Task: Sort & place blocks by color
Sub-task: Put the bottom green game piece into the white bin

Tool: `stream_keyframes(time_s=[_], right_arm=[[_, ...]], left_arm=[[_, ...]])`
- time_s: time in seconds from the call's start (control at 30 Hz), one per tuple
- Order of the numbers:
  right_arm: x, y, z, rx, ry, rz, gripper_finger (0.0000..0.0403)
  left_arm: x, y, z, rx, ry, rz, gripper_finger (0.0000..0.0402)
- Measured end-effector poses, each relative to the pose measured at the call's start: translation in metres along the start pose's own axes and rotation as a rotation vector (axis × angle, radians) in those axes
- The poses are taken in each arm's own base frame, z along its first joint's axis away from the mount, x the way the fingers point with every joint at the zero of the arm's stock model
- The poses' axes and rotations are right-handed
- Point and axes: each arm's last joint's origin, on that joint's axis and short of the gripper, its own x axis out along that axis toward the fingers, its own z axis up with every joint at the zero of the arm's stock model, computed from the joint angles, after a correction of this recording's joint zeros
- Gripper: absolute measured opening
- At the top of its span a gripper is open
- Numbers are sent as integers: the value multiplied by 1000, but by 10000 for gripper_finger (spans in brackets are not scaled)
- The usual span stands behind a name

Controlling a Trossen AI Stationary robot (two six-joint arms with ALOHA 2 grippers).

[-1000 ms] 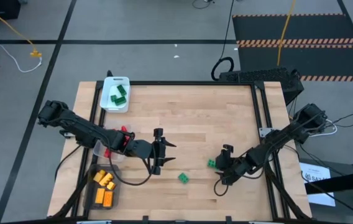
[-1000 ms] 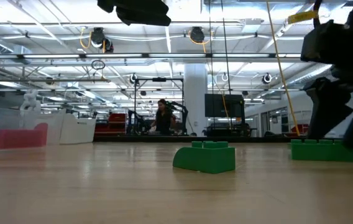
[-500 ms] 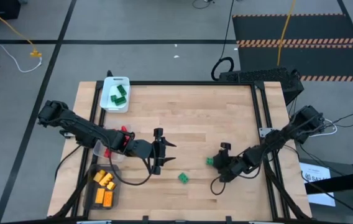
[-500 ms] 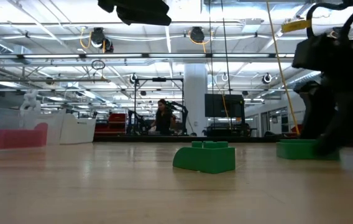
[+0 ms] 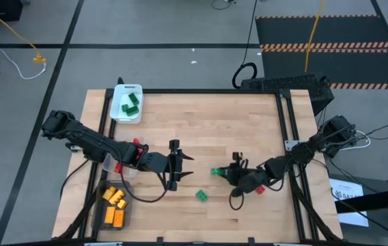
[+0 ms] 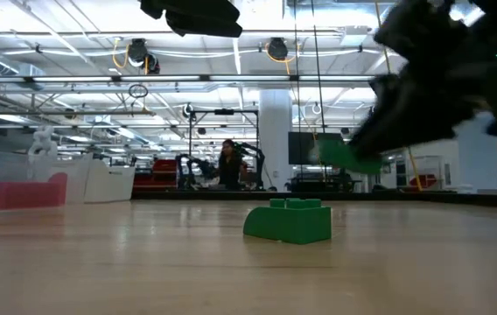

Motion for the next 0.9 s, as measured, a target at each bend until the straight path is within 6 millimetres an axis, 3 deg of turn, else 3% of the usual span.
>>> stream_keyframes(time_s=[0.23,0.37,0.6,0.9], right_arm=[[2,-14,36,-109,-297,-121,86],[-1,-19,48,-162,-394,-182,86],[-1,-23,51,-170,-421,-204,86],[1,-28,52,-160,-414,-220,86]], left_arm=[[0,0,-1,13,9,7,230],[0,3,-2,21,29,113,230],[1,8,-5,-19,49,147,230],[2,6,-3,-68,29,40,239]])
